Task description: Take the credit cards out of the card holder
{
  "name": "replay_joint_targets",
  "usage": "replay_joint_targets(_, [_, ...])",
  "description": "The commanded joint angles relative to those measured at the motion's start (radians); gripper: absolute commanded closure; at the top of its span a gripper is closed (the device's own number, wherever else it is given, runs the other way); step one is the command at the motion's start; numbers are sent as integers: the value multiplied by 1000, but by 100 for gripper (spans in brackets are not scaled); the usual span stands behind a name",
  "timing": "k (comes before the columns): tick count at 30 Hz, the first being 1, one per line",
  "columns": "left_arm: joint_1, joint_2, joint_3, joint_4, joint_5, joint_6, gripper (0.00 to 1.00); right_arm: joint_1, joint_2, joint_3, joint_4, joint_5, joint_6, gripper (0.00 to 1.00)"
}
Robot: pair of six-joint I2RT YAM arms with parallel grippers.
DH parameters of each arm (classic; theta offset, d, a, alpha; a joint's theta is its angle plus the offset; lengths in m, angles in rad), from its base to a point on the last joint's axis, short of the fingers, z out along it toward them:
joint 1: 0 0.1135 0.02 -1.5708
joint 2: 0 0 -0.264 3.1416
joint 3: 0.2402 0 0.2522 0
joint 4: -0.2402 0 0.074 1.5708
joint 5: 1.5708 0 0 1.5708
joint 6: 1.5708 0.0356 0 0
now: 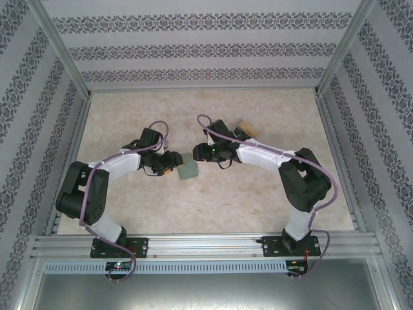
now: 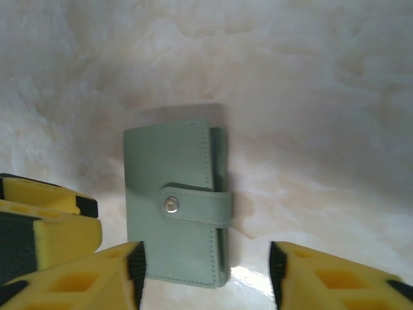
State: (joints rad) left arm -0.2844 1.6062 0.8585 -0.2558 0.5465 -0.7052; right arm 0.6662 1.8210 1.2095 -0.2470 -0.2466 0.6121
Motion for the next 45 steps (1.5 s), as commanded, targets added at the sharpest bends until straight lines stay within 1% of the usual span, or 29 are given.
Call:
replay_joint_targets(1, [13,16,-28,71,22,-71,46,19,57,53,-56,-31,-17,52])
replay_joint_targets(3, [14,31,-32,92,31,-90,50,23,85,72,-60,-38,-5,57])
replay_joint_targets(4, [15,39,-30,103,38,-98,51,23,101,81,-60,-41,2,62])
replay_joint_targets(5, [16,47,-28,108,42,-103,53,22,113,92,-67,-43,6,65])
replay_joint_targets(6, [19,56,-23,109,46,-113,55,20,127,102,-76,-45,13,66])
replay_joint_targets(8, [21,68,-16,111,46,-126,56,15,146,111,-75,-46,28,70])
replay_joint_targets(10, [21,72,-18,121,41,-136,58,12,163,116,-78,-47,42,71])
replay_joint_targets(16, [23,87,-19,130,46,-133,58,5,188,111,-80,-52,51,72])
replay_joint_targets(25, [22,125,-34,275,162,-146,55,1,219,108,-101,-41,63,72])
replay_joint_targets(30, [23,130,-25,294,214,-102,52,-1,222,110,-109,-40,65,72])
replay_joint_targets(36, [28,108,-45,326,238,-84,54,-5,217,95,-86,-64,68,72])
replay_joint_targets(39, [27,104,-44,329,238,-69,62,-9,203,77,-63,-66,78,72])
replay_joint_targets(44, [27,119,-18,280,219,-20,86,-30,135,55,-29,-56,73,72])
replay_joint_targets(45, [28,125,-8,268,218,-11,90,-35,116,47,-17,-53,70,70])
